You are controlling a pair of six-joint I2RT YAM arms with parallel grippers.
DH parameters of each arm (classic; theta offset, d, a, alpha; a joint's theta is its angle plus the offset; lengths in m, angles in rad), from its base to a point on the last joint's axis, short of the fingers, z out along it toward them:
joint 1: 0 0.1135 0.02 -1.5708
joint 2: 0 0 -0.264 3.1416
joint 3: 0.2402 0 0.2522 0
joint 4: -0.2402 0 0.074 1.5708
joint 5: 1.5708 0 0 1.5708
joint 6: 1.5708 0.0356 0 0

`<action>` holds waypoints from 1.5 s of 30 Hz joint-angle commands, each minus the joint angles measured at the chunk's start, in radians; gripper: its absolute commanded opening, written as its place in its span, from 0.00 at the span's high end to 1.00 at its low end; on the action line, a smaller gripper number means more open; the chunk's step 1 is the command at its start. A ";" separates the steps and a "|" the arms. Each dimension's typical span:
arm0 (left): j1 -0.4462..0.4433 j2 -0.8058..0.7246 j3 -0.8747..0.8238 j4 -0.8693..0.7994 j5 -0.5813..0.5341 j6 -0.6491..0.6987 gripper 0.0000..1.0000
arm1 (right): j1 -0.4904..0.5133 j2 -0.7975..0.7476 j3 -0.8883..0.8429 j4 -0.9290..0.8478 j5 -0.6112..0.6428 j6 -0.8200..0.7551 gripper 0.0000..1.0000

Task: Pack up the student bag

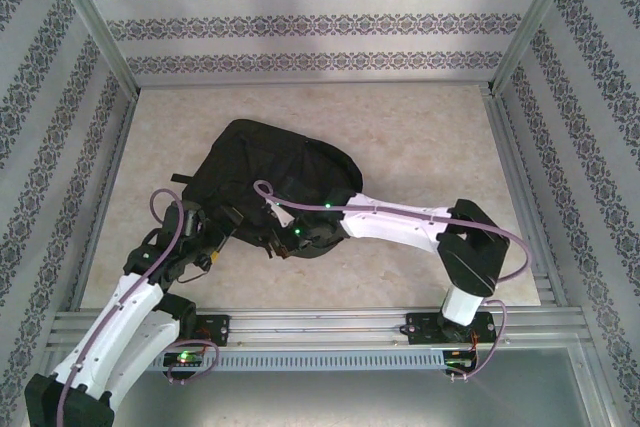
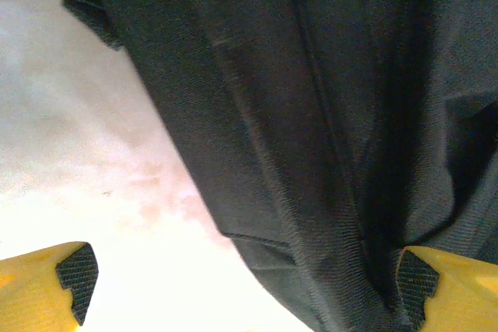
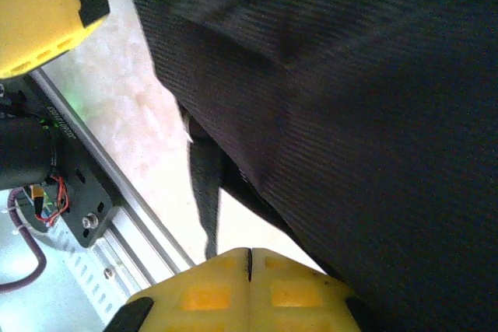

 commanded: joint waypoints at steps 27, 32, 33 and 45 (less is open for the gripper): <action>-0.057 0.100 -0.072 0.378 0.057 -0.223 0.82 | -0.037 -0.142 -0.072 0.010 -0.067 0.046 0.77; -0.093 0.151 -0.072 0.454 0.049 -0.278 0.93 | -0.036 -0.188 -0.111 0.037 -0.126 0.066 0.61; -0.104 0.157 -0.068 0.464 0.041 -0.283 0.94 | -0.037 -0.195 -0.123 0.047 -0.137 0.071 0.57; -0.166 0.189 -0.046 0.503 0.003 -0.313 0.96 | -0.035 -0.133 -0.138 0.097 -0.180 0.077 0.47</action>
